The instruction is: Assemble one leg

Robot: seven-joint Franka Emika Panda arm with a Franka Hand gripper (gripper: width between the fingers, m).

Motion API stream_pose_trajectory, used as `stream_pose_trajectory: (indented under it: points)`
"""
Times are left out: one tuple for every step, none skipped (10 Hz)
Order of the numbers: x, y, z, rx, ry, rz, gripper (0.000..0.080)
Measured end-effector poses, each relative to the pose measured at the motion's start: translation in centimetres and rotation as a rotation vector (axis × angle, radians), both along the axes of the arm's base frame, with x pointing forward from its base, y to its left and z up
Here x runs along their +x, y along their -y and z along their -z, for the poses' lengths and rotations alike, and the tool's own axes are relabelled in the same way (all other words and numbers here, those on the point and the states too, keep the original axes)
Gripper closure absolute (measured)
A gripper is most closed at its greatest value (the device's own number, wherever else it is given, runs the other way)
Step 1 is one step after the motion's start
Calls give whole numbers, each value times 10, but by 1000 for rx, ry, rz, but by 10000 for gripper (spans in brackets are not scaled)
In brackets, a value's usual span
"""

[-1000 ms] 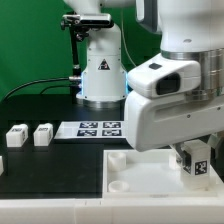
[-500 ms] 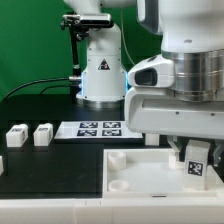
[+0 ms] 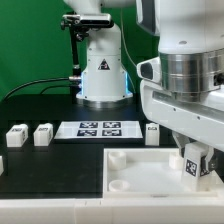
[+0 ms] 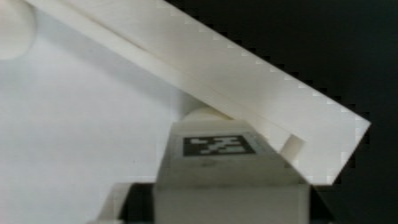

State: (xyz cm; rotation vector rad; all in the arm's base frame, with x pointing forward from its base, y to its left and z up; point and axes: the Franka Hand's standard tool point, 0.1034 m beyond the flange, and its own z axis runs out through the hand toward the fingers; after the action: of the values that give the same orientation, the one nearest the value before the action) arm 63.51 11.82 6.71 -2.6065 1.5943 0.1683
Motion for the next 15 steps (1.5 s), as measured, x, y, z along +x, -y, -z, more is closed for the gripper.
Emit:
stream_pose_trajectory:
  points:
    - [0, 0, 0, -1, -4, 35, 506]
    - [0, 0, 0, 1, 0, 0, 506]
    - [0, -1, 0, 1, 0, -9, 506]
    - [-1, -2, 0, 4, 8, -84, 321]
    - [-2, -2, 0, 11, 23, -236, 321]
    - [-3, -3, 0, 18, 32, -351, 183]
    - [-3, -5, 0, 22, 42, -449, 157]
    - [-3, -6, -1, 15, 57, -594, 152]
    - [-4, -7, -1, 10, 67, -717, 152]
    - [-4, -5, 0, 3, 80, -888, 152]
    - [-4, -3, 0, 6, 89, -1003, 151]
    - [-3, 0, 0, 13, 100, -1110, 151]
    - [-3, 1, 0, 17, 107, -1172, 151]
    - [-3, 1, 0, 18, 107, -1172, 151]
    - [-3, 1, 1, 18, 107, -1172, 250]
